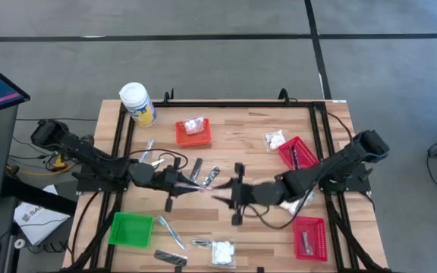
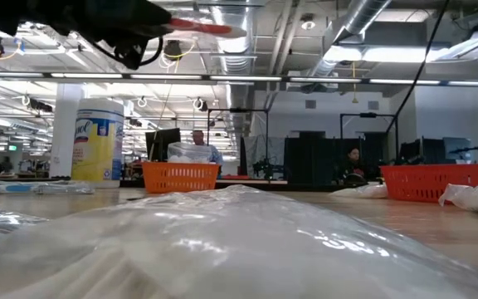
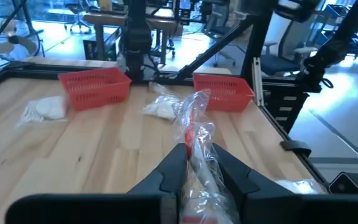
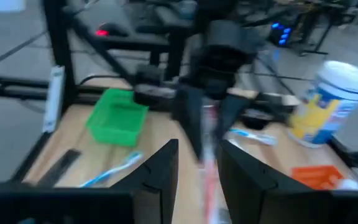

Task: Pick & Place Travel size toiletries
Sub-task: Put the red toothbrush into the green basket

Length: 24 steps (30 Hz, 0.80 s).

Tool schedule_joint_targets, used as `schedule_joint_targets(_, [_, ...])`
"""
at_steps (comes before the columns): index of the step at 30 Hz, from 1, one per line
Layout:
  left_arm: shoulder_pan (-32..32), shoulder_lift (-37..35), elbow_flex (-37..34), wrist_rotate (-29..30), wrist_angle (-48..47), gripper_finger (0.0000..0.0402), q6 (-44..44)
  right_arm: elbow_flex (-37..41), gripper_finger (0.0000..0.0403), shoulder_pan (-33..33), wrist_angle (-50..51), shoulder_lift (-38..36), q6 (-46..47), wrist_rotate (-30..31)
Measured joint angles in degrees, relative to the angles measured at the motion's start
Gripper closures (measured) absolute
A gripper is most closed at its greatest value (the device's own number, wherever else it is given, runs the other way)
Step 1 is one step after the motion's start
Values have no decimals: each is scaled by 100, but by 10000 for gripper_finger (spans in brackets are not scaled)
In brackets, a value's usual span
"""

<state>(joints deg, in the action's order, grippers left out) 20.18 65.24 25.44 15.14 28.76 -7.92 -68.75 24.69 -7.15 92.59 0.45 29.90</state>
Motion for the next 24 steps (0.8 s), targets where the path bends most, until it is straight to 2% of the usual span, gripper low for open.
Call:
schedule_joint_targets(4, [0, 49, -43, 3, 161, 358, -124, 133, 300, -313, -124, -53, 224, -43])
schedule_joint_targets(8, [0, 158, -49, 73, 412, 358, -114, 136, 300, -507, -194, 195, 297, -561])
schedule_joint_targets(13, [-36, 171, -49, 150, 476, 358, -117, 127, 300, -433, -300, 407, 319, -638])
schedule_joint_targets(18, [-44, 171, -49, 151, 469, 358, -135, 24, 296, -419, 60, 407, 480, -806])
schedule_joint_targets(21, [-44, 171, -49, 103, 465, 358, -135, -74, 272, -432, 491, 402, 624, -728])
schedule_joint_targets(24, [-44, 171, -48, 57, 444, 358, -138, -94, 226, -477, 548, 420, 704, -612])
